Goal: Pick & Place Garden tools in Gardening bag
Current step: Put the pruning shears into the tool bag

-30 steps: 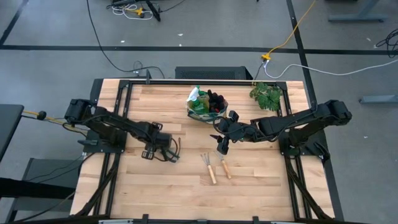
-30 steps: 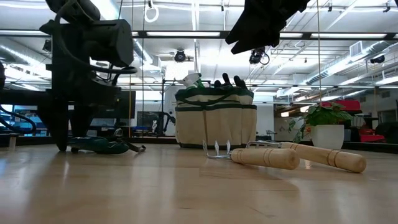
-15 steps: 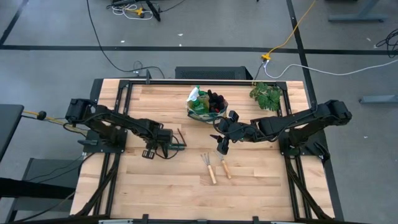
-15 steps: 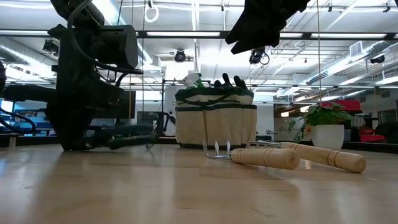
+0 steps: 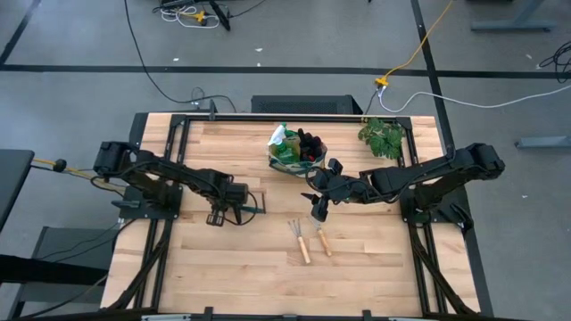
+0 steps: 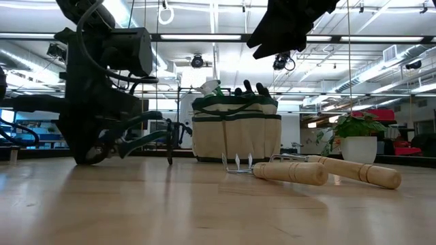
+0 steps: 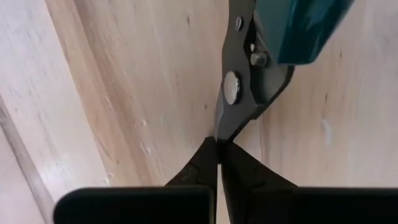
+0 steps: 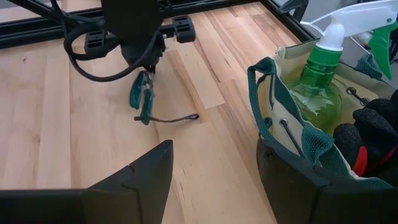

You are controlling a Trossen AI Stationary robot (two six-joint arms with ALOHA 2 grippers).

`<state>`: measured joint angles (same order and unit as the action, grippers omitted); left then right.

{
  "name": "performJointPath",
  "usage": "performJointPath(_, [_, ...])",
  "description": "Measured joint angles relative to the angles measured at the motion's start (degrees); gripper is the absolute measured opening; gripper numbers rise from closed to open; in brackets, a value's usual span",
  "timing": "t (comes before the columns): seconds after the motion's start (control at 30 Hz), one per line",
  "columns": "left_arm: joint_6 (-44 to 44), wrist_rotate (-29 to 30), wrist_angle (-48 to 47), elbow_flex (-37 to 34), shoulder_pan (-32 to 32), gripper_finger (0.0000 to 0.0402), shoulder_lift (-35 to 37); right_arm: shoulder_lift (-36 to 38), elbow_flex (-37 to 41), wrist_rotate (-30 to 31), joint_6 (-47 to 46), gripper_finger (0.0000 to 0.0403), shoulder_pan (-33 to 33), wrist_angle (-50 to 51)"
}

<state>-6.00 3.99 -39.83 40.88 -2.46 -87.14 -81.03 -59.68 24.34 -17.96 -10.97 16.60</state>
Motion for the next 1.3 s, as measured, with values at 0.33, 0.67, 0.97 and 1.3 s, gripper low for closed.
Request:
performJointPath(0.33, [2.5,1.0,-0.2,-0.1,0.0,0.0007,5.6,0.0,0.0,0.0,0.0,0.0233,0.0,-0.3])
performJointPath(0.67, [4.1,2.7,-1.0,0.6,0.0,0.0007,10.8,0.0,0.0,-3.6,0.3,0.0233,0.0,-1.9])
performJointPath(0.97, [1.1,5.6,-1.6,9.6,0.0,0.0007,13.0,0.0,0.0,-4.4,1.8,0.0233,0.0,-5.1])
performJointPath(1.3, [-4.0,6.9,-2.3,21.8,0.0,0.0007,13.0,0.0,0.0,-4.2,4.8,0.0233,0.0,-8.5])
